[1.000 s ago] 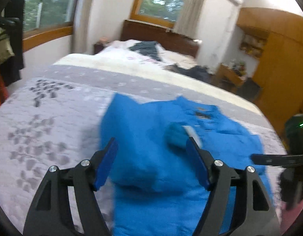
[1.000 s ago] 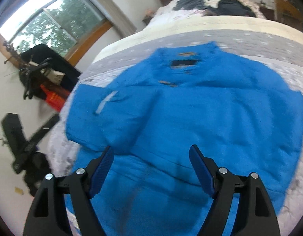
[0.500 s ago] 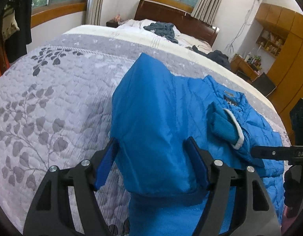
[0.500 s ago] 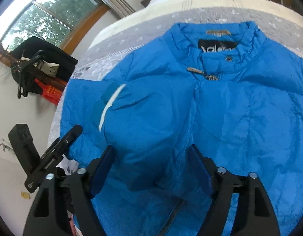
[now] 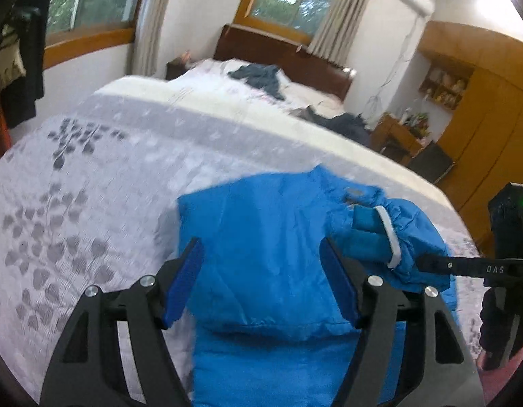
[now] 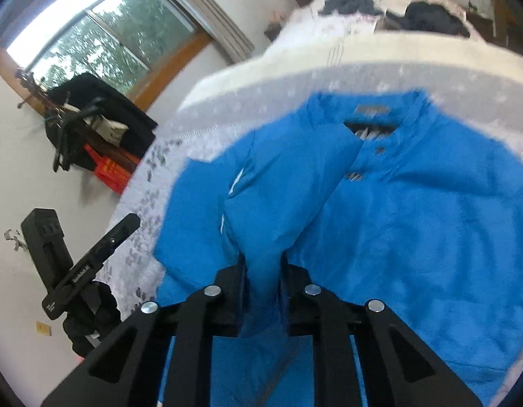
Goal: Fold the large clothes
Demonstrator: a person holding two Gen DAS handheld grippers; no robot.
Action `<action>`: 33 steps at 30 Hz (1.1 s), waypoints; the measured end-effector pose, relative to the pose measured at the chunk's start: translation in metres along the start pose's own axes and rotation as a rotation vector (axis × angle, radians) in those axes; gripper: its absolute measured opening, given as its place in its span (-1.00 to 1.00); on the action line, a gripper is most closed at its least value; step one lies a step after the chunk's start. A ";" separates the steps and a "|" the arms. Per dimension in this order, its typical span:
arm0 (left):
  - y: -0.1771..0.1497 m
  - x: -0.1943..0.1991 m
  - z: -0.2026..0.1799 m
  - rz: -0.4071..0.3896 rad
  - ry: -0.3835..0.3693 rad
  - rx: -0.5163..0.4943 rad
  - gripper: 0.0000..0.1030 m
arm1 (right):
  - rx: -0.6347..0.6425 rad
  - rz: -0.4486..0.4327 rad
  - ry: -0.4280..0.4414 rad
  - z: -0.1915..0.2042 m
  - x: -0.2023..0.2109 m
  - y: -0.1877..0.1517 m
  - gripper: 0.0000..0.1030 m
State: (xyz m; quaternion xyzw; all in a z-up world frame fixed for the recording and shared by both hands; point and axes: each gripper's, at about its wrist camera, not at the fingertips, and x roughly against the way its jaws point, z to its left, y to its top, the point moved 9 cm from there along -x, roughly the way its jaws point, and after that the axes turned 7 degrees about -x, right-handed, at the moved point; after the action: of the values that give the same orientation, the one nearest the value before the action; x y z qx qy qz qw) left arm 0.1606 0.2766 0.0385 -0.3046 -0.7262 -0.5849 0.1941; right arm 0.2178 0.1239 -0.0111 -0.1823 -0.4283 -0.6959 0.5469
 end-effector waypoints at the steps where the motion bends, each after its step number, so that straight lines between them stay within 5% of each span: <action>1: 0.003 0.001 -0.007 -0.008 -0.016 -0.010 0.35 | -0.002 -0.020 0.006 -0.004 0.012 0.002 -0.70; 10: -0.021 -0.056 -0.055 0.128 -0.133 -0.016 0.31 | -0.105 -0.072 0.002 -0.064 0.049 0.002 -0.70; 22: -0.038 -0.086 -0.043 0.188 -0.089 -0.050 0.23 | -0.239 0.019 -0.024 -0.131 -0.005 -0.015 -0.52; 27: -0.032 -0.072 -0.045 0.179 -0.081 -0.049 0.32 | -0.151 -0.056 -0.203 -0.124 0.023 -0.010 0.06; 29: -0.027 -0.063 -0.044 0.163 -0.031 -0.073 0.36 | -0.067 -0.120 -0.315 -0.113 0.042 -0.004 0.14; 33: -0.022 -0.059 -0.049 0.143 -0.016 -0.102 0.42 | 0.069 -0.106 -0.362 -0.074 0.033 0.000 0.24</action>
State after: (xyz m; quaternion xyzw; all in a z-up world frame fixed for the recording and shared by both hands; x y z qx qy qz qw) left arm 0.1853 0.2142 -0.0034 -0.3699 -0.6735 -0.6032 0.2140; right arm 0.2228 0.0448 -0.0295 -0.2627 -0.5522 -0.6645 0.4294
